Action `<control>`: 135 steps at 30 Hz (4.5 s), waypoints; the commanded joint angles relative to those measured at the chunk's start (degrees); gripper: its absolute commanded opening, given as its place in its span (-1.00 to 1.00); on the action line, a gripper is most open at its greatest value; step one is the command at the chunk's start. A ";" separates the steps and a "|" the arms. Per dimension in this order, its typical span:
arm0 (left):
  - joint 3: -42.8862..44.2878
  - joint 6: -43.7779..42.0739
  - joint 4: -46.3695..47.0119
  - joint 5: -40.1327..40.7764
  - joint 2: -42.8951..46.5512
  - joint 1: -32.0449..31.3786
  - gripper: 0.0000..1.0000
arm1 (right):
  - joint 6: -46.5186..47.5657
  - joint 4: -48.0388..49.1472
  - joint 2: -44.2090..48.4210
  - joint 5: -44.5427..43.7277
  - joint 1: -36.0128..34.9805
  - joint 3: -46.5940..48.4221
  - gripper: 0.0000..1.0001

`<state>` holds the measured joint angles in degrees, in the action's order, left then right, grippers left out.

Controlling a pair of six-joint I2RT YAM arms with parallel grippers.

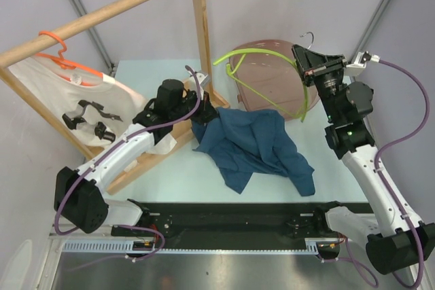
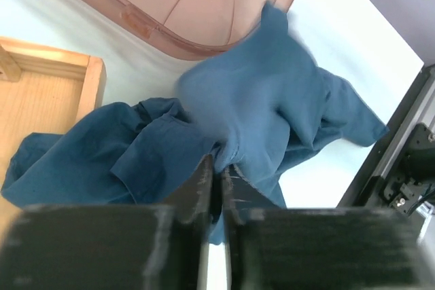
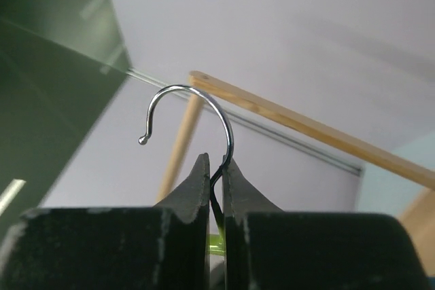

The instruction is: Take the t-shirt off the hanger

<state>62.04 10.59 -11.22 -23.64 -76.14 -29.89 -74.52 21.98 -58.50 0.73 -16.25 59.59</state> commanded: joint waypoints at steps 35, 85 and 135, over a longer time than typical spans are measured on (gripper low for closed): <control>-2.37 -0.30 14.83 -30.06 4.95 -11.59 1.00 | 65.11 -39.03 9.99 -10.90 -24.69 3.95 -1.00; 2.56 -30.89 -12.42 -21.80 11.45 -14.76 -0.99 | 73.82 -75.68 14.11 35.65 -16.44 11.07 -0.03; -9.74 -12.27 9.99 48.95 31.83 -14.76 0.99 | 73.61 -24.44 7.28 -35.45 -47.36 0.07 -1.00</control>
<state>53.04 -4.45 -4.69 21.82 -47.51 -44.82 -10.76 -13.04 -45.74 -32.99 -58.96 53.76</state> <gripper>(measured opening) 0.996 0.164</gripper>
